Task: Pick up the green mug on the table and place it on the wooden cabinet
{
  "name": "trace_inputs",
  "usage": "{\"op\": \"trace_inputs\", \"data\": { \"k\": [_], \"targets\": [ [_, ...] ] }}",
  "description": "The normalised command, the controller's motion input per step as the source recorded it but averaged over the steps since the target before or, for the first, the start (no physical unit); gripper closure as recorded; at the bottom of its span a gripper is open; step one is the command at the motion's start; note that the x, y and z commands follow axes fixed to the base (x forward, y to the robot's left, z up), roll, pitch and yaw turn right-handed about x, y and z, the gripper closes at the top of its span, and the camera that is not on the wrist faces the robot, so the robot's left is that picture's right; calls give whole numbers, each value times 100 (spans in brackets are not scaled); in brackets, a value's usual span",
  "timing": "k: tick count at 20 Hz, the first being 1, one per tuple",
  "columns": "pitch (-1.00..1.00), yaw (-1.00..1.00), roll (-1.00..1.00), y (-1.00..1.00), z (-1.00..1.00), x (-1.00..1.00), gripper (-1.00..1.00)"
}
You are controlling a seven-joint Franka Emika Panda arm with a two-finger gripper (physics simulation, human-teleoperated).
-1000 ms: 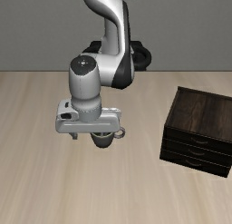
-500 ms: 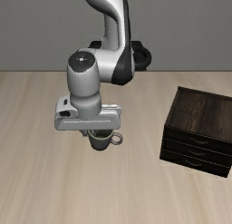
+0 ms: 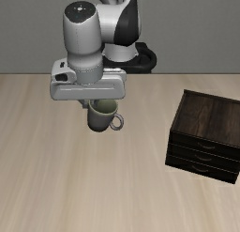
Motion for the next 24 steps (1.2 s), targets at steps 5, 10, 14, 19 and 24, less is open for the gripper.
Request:
{"op": "trace_inputs", "data": {
  "k": [5,10,14,19,24],
  "targets": [
    [0,0,0,0,100,0,100],
    [0,0,0,0,100,0,100],
    [0,0,0,100,0,0,100],
    [0,0,0,100,0,0,100],
    [0,0,0,100,0,0,100]
  ]
}}
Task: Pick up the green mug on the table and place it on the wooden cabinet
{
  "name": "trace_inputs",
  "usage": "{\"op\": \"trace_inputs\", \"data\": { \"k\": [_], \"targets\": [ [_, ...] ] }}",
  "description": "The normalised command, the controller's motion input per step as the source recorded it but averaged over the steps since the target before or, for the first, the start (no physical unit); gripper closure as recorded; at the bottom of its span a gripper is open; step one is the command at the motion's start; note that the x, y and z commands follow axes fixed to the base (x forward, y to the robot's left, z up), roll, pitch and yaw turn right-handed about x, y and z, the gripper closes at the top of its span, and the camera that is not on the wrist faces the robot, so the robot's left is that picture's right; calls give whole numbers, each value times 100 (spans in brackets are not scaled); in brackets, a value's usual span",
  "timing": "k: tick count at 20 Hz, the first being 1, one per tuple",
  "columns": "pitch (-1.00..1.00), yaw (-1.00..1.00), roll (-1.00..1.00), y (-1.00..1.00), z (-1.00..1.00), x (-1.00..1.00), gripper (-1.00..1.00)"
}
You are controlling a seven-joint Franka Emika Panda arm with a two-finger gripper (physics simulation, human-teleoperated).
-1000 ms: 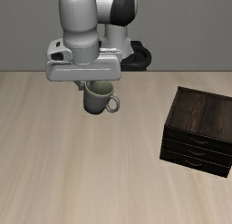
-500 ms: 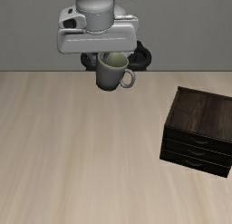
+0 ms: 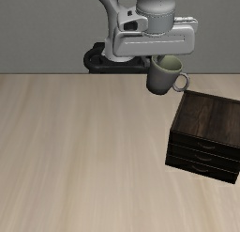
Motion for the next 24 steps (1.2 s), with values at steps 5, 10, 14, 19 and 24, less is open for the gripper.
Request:
{"op": "trace_inputs", "data": {
  "k": [5,10,14,19,24],
  "targets": [
    [0,0,0,100,0,0,100],
    [0,0,0,100,0,0,100],
    [0,0,0,75,0,25,100],
    [0,0,0,0,-20,40,100],
    [0,0,0,0,-100,0,100]
  ]
}}
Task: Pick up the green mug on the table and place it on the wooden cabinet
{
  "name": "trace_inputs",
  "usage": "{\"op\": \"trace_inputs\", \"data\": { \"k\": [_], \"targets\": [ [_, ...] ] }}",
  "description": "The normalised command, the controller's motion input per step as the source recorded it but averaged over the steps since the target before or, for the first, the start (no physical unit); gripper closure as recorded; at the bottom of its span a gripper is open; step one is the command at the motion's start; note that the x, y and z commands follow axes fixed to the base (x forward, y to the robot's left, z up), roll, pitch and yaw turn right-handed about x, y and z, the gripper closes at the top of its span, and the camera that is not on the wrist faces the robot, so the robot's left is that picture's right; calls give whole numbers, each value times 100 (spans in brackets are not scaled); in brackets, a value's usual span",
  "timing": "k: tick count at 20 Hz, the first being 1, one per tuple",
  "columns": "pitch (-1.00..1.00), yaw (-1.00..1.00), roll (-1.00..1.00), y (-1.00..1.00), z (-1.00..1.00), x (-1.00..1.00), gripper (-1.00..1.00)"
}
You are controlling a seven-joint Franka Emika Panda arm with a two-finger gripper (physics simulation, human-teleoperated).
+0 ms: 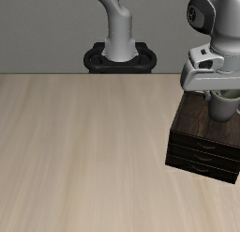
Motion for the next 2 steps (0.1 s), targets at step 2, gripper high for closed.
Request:
{"op": "trace_inputs", "data": {
  "k": [2],
  "targets": [
    [0,0,0,0,-100,0,100]
  ]
}}
